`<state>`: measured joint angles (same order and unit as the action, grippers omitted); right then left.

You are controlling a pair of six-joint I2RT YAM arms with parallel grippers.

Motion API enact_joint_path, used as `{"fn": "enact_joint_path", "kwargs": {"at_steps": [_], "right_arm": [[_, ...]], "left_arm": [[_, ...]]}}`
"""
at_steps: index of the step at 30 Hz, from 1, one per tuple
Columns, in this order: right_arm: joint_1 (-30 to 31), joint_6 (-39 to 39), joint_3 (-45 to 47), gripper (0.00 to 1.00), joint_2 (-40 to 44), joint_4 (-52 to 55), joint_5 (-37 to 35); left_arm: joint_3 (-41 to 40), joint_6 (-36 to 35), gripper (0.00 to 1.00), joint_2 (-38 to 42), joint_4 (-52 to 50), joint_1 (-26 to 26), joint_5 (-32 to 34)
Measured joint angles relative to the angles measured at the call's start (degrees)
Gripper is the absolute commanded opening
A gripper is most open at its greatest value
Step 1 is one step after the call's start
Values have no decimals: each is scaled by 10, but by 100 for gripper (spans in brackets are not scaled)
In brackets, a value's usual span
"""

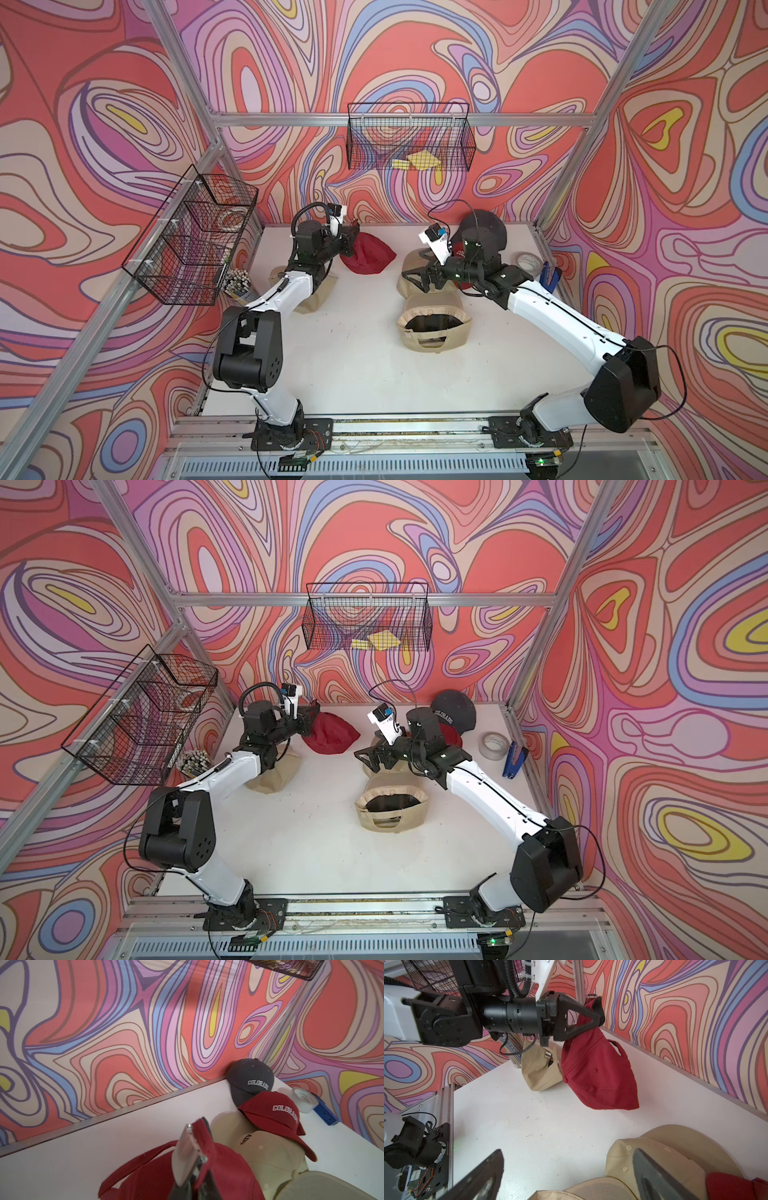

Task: Open the adjustable buckle of the baseball cap
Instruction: Place the baseball cap at the center of the board, then pick up the baseball cap from the center of the board.

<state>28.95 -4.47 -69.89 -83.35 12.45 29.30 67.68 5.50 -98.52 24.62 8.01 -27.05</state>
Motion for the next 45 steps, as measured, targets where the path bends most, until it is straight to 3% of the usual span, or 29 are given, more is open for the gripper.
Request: {"fn": "enact_joint_path", "kwargs": {"at_steps": [3,4,5,6,9,15,20,28,32,39,45], "right_arm": [[-1,-2,5,98,0,0,-2],[-1,-3,7,98,0,0,-2],[-2,-3,9,98,0,1,-2],[-2,-3,10,98,0,1,-3],[-2,2,14,98,0,1,-12],[-2,42,30,98,0,12,-57],[-4,92,30,98,11,66,-131],[-18,179,50,98,64,121,-230],[-47,205,78,98,99,130,-236],[-131,226,142,98,147,128,-199],[-140,232,157,98,150,117,-168]], "left_arm": [[14,-8,1,-27,1,-9,19],[13,-8,21,-33,1,-12,22],[10,-9,50,-38,2,-15,26],[2,-10,64,-42,8,-17,29],[-33,-10,72,-43,16,-22,35],[-54,-10,73,-32,-11,-21,38],[-36,6,68,51,-143,-7,91],[150,80,62,101,-446,129,174],[146,130,62,108,-542,189,145],[75,186,66,111,-640,229,101],[68,199,68,108,-681,254,77]]}}
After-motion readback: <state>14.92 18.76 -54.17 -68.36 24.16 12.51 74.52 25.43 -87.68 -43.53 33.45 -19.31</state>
